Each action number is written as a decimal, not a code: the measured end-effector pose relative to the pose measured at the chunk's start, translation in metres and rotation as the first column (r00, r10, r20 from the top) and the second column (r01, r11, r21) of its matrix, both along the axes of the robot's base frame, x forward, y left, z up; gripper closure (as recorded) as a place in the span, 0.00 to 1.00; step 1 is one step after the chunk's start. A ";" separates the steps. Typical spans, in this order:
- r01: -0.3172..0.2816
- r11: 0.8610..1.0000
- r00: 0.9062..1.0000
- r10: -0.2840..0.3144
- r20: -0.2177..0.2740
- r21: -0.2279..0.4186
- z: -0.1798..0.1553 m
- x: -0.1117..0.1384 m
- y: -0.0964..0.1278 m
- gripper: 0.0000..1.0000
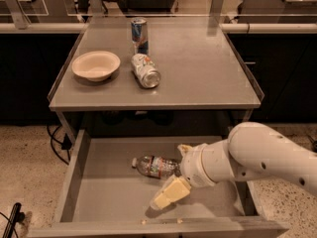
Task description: Pick water bottle from top drawer and place on counter
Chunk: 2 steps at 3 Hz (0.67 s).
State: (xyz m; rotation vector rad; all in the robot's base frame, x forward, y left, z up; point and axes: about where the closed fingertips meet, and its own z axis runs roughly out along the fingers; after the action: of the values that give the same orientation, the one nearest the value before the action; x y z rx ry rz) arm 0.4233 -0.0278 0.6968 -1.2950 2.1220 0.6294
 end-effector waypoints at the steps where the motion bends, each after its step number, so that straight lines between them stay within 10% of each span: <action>1: -0.012 0.999 0.994 0.017 0.108 -0.041 -0.007 0.002 -0.005 0.00; 2: -0.028 0.998 0.981 0.040 0.188 -0.065 -0.018 0.015 -0.009 0.00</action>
Offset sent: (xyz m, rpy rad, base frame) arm 0.0316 -0.0181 -0.0362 -0.0772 -0.2710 0.0509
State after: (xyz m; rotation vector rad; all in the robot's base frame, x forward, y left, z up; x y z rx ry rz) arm 0.4378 -0.0372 0.6791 -1.3703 1.9811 0.4381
